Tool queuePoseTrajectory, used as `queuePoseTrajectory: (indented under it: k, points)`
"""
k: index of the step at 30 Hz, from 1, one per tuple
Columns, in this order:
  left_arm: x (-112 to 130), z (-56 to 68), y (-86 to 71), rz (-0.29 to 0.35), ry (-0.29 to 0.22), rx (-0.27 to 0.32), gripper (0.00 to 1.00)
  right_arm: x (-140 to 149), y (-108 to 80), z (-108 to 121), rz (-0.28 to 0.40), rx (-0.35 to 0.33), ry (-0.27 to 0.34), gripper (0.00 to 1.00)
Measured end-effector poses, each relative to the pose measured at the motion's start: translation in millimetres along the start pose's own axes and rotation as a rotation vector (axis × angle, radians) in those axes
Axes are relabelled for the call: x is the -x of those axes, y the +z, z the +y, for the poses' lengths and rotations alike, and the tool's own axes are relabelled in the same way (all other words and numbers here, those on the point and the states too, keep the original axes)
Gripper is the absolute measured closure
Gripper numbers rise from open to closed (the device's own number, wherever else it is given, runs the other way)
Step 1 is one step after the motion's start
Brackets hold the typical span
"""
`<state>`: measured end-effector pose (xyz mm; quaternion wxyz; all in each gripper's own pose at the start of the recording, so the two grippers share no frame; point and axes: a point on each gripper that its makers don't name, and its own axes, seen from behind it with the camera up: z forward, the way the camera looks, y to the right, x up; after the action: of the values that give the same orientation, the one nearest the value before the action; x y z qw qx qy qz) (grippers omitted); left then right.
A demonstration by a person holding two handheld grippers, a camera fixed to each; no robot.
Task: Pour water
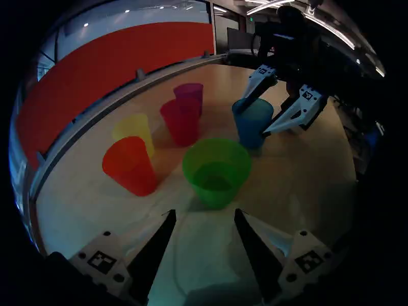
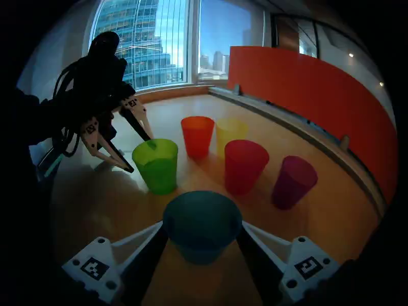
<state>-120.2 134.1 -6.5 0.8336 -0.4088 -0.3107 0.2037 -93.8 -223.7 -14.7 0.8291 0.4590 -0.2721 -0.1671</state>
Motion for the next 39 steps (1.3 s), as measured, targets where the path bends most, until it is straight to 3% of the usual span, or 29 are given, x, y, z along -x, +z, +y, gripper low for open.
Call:
queuePoseTrajectory:
  k: [11, 14, 21, 39]
  points:
    - [-1.5, 0.4, -5.0, 0.01, -0.007, -0.003, 0.15, 6.8, -4.0, 3.9, -0.023, 0.023, -0.008, 0.08]
    - [-1.3, 0.9, -7.0, 0.011, -0.003, -0.006, 0.15, 7.2, -4.5, 3.1, -0.027, 0.021, -0.004, 0.01]
    - [0.5, -1.1, -13.1, 0.016, -0.014, -0.022, 0.16, 5.1, -9.9, 0.7, -0.02, 0.022, 0.011, 0.0]
    - [-1.8, -10.3, -52.2, 0.103, -0.111, -0.128, 0.15, 23.4, -60.6, 6.7, 0.002, 0.124, 0.05, 0.0]
